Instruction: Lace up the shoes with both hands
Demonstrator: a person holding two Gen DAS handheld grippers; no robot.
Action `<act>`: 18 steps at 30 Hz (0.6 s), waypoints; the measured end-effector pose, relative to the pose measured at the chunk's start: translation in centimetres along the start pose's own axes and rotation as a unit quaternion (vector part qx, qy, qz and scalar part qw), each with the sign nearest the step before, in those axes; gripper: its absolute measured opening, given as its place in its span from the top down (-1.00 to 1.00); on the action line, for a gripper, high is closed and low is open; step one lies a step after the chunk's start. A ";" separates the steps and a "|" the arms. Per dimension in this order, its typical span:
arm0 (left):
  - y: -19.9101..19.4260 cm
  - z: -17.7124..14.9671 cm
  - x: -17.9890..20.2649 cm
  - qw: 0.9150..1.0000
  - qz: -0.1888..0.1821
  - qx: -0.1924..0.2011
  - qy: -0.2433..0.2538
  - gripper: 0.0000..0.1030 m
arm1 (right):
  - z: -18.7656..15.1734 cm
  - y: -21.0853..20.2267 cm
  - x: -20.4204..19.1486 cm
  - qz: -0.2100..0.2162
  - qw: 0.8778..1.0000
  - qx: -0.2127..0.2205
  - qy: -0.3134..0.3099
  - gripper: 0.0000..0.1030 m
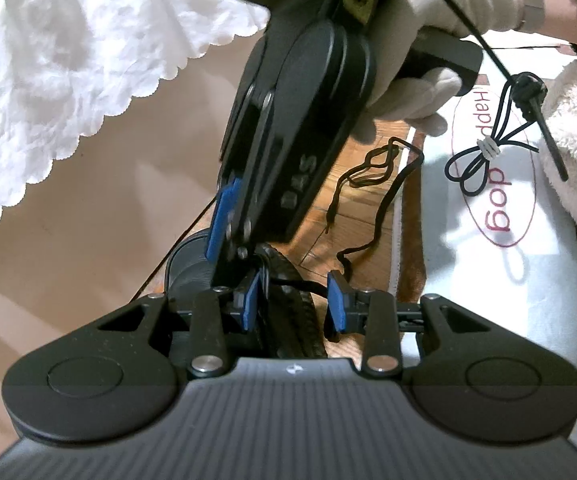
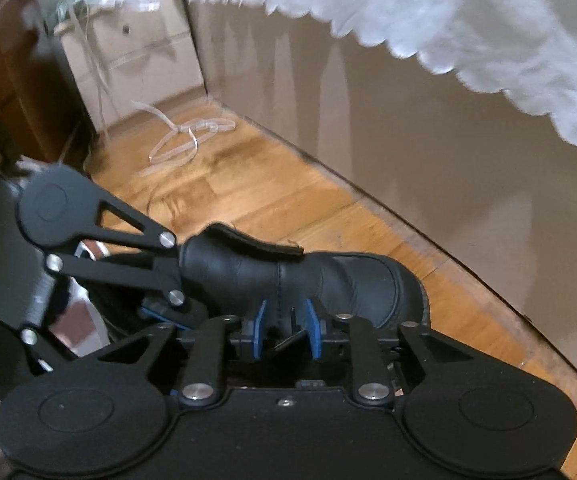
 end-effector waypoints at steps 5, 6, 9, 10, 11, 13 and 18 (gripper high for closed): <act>-0.2 0.0 -0.1 1.000 -0.001 0.001 0.007 0.36 | -0.2 1.0 1.2 -0.012 0.998 -0.036 0.047 0.72; -0.2 0.0 -0.2 1.000 -0.001 0.002 0.006 0.36 | -0.2 0.9 1.4 -0.014 0.998 -0.028 0.062 0.77; -0.3 0.0 -0.6 1.000 -0.001 0.004 -0.008 0.36 | -0.3 0.3 2.3 -0.005 0.991 0.016 0.136 0.93; -0.3 -0.1 -0.6 1.000 0.000 0.004 -0.011 0.36 | -0.2 -0.2 2.4 0.007 0.986 0.036 0.160 0.95; -0.3 -0.1 -0.7 1.000 0.001 0.004 -0.011 0.36 | 0.0 -0.7 2.6 0.015 0.982 0.051 0.180 0.95; -0.3 -0.2 -0.8 1.000 0.002 0.005 -0.019 0.36 | 0.2 -1.6 2.8 0.005 0.980 0.062 0.188 0.95; -0.3 -0.3 -1.0 0.999 0.004 0.009 -0.041 0.36 | 1.1 -3.3 3.5 0.010 0.965 0.111 0.236 0.95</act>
Point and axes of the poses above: each gripper's, at about its wrist camera, not at the fingertips, and y roughly the way its jaws point, x to its right, z to its top, the point moved 10 cm from there along y, roughly the way its jaws point, and after that the axes turned 8 degrees about x, right-handed, at the moved point
